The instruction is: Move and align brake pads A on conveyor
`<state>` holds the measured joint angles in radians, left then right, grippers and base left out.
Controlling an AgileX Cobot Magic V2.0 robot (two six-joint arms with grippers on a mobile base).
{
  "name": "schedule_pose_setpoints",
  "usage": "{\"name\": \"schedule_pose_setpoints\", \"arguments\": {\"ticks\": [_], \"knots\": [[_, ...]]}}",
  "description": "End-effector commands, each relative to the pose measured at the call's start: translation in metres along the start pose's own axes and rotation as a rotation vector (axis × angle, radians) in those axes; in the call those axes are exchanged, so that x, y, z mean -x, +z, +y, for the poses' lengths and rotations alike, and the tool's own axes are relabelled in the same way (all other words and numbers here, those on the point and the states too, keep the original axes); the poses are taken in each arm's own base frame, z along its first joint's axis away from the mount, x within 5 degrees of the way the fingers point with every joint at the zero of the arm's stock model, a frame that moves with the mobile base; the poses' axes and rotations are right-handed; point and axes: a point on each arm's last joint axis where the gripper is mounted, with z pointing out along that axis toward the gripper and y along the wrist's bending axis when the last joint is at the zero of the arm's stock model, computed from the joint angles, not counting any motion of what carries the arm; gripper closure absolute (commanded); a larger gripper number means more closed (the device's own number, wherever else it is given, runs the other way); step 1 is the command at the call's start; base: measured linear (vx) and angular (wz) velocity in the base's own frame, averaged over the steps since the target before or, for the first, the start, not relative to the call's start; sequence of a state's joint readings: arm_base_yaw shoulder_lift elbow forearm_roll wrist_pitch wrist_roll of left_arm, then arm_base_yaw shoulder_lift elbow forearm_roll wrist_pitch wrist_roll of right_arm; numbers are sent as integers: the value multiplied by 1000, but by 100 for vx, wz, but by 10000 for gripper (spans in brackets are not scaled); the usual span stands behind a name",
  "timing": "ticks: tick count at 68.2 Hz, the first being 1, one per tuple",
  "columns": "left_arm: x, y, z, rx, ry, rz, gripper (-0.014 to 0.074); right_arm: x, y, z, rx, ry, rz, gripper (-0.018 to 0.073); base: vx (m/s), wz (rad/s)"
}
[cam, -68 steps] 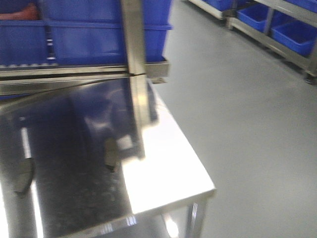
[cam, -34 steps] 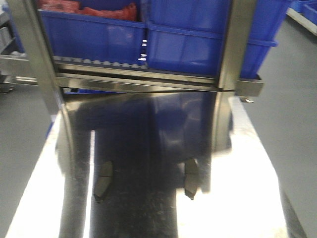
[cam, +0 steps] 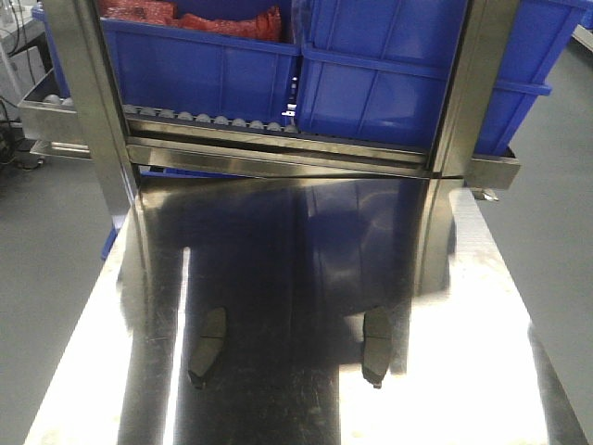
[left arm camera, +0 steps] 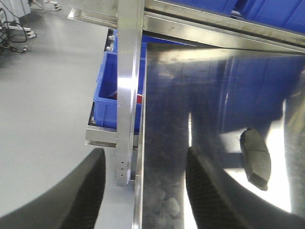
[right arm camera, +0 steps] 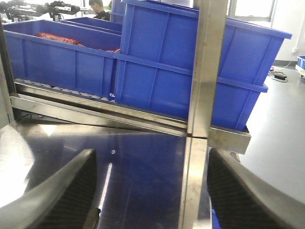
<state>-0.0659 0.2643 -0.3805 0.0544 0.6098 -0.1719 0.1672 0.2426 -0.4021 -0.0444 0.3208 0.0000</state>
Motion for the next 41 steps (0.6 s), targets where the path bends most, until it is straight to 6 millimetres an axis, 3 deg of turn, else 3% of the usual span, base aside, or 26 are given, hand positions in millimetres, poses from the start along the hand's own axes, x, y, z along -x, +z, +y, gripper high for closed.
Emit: {"name": "schedule_pose_setpoints", "arguments": {"ticks": [1,41], "knots": [[13,-3,-2,-18,-4,-84,219,14,0,-1,-7,-5,-86,75,0,-14],[13,-3,-2,-18,-4,-84,219,14,0,-1,-7,-4,-86,75,0,-3]]}}
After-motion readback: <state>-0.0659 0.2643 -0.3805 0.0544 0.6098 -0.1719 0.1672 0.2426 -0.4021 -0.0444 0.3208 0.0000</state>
